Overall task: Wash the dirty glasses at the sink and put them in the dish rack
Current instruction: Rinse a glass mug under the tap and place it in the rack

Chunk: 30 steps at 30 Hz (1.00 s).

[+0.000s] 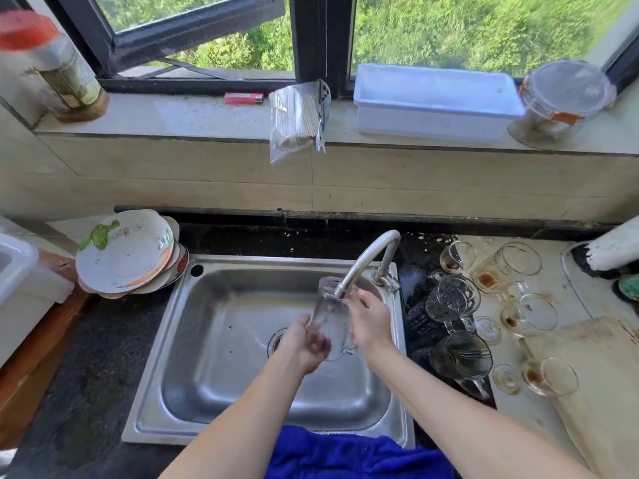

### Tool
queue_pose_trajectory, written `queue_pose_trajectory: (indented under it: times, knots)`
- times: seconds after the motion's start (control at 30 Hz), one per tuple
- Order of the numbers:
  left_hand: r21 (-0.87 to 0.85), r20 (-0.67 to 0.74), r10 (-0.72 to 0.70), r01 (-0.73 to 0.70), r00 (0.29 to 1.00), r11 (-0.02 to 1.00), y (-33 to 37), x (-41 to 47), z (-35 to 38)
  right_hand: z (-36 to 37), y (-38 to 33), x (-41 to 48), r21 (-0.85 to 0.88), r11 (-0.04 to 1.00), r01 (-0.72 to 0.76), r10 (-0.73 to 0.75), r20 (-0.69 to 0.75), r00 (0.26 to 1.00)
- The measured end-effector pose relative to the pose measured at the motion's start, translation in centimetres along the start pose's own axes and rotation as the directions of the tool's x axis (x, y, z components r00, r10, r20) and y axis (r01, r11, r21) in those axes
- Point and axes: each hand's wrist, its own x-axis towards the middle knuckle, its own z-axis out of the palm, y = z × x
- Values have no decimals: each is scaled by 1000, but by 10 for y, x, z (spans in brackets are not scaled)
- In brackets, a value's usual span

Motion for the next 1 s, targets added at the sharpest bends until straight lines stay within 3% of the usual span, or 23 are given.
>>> queue_pose_trajectory:
  times: [0.1,0.23,0.3,0.37,0.43,0.53,0.67,0.77,0.9,1.0]
  knots:
    - [123,-103,115,-102,988,987,-2,9,3,-10,-5,0,-63,997,-52,61,157,986]
    - [296,-142,234,-185,962,937,5,11,11,-19,-20,26,-313,944,-102,160,165,973]
    - [350,-136,297,-235,945,907,8,11,17,-17,-21,25,-380,925,-17,78,144,986]
    - [349,-154,318,-249,936,903,12,16,16,-15,-18,15,-476,870,131,-31,211,977]
    - [312,-180,293,-228,939,923,14,20,14,-14,-17,13,-432,891,140,-27,257,966]
    - [220,-215,246,-198,945,955,15,19,15,-13,-21,25,-172,977,-129,161,190,969]
    - [113,-259,196,-172,946,979,15,25,12,-16,-17,5,-180,980,-80,128,269,954]
    - [76,-286,148,-132,947,988,14,24,11,-31,-2,-8,-253,957,-144,237,387,891]
    - [419,-148,152,-77,977,905,9,4,19,-39,3,0,-167,951,-261,303,327,895]
    - [761,-38,161,-76,986,644,9,-1,25,-46,2,5,-121,939,-321,342,297,892]
